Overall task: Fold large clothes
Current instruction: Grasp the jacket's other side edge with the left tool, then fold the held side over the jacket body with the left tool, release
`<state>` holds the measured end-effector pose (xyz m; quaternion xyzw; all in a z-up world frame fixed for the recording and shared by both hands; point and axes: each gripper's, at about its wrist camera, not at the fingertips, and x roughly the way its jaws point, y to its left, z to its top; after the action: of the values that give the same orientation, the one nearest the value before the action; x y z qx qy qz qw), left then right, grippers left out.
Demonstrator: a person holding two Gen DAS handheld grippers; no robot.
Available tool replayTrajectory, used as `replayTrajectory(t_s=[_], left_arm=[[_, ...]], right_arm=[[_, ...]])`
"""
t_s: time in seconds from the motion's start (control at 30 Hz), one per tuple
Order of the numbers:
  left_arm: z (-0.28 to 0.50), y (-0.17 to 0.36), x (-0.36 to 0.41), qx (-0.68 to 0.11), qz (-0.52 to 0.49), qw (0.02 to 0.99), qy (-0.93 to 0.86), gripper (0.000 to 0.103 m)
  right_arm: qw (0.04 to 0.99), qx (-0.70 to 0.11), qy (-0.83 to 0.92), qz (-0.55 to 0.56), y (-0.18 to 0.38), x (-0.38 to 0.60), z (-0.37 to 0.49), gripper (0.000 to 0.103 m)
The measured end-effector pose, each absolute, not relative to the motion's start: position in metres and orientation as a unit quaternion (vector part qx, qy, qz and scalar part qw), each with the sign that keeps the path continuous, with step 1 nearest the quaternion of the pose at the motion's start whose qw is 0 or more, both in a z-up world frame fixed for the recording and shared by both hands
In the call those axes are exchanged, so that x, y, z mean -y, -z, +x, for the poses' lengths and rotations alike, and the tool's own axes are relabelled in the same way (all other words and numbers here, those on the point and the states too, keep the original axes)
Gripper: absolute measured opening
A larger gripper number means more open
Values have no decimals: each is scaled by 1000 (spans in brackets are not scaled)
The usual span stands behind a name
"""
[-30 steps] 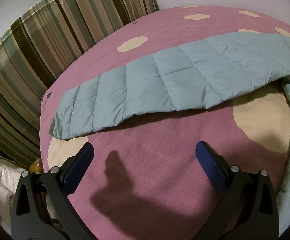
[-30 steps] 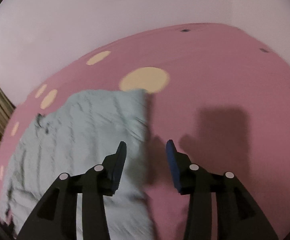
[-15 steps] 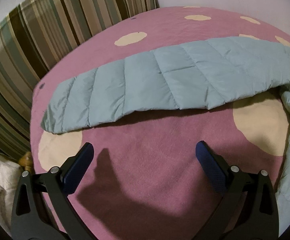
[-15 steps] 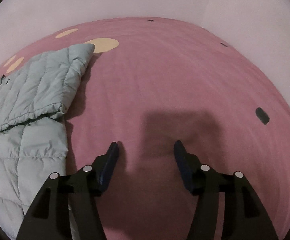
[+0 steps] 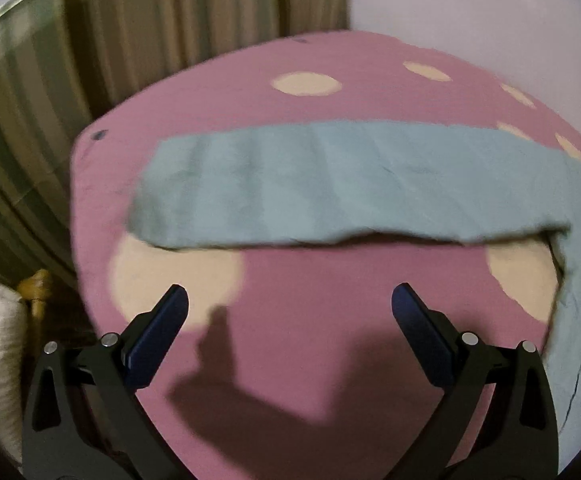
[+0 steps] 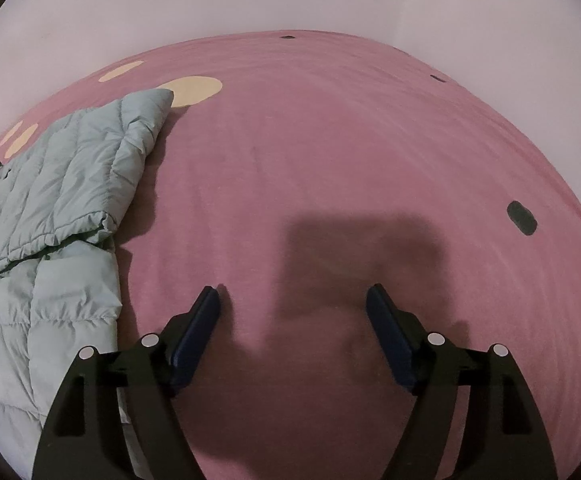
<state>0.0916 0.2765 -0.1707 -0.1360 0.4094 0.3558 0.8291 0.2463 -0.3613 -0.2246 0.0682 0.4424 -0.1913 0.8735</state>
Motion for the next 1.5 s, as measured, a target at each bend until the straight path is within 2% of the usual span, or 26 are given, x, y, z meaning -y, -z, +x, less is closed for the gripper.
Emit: replayTrajectory(t_s=[0.1,0.17,0.43,0.5,0.57,0.6,0.63,0.7,0.73,0.77,0.87,1.1,1.27,1.5], left_arm=[[72,162,-314,-389,-164,818,-390,98],[65,162,-343,-389,-193,806,-401,80],[65,178,-407,-392,-287,797,-359,78],[66,179,-412,-384,-294,801,-353,70],[65,181,-419,-377,-313,802,-341,54],[65,182,-421,-375,-318,802,-339,52],[67,182,-421,-375,-314,804,-338,45],[73,181,-418,-380,-299,814,-322,30],[74,182,-418,-380,-301,816,-313,16],[75,182,-418,-382,-307,816,-307,10],[75,177,-413,-370,-302,823,-308,5],[109,133,-366,-336,-261,868,-255,5],[164,92,-282,-320,-213,907,-170,4],[247,69,-142,-334,-146,930,-39,4]], right_arm=[[874,-442,192,68,225,362,244,76],[874,-442,192,69,225,362,244,76],[873,-442,193,69,227,363,243,78],[873,-442,193,69,227,364,243,78],[873,-442,193,69,227,363,243,78],[874,-442,193,69,227,364,243,78],[874,-442,193,69,227,364,243,78],[874,-442,193,68,227,364,243,78],[874,-442,193,69,227,364,244,79],[874,-441,193,69,228,365,244,79],[874,-441,192,69,227,365,243,79],[874,-441,191,71,228,366,243,79],[875,-440,191,76,228,367,242,79],[875,-439,189,81,228,367,240,79]])
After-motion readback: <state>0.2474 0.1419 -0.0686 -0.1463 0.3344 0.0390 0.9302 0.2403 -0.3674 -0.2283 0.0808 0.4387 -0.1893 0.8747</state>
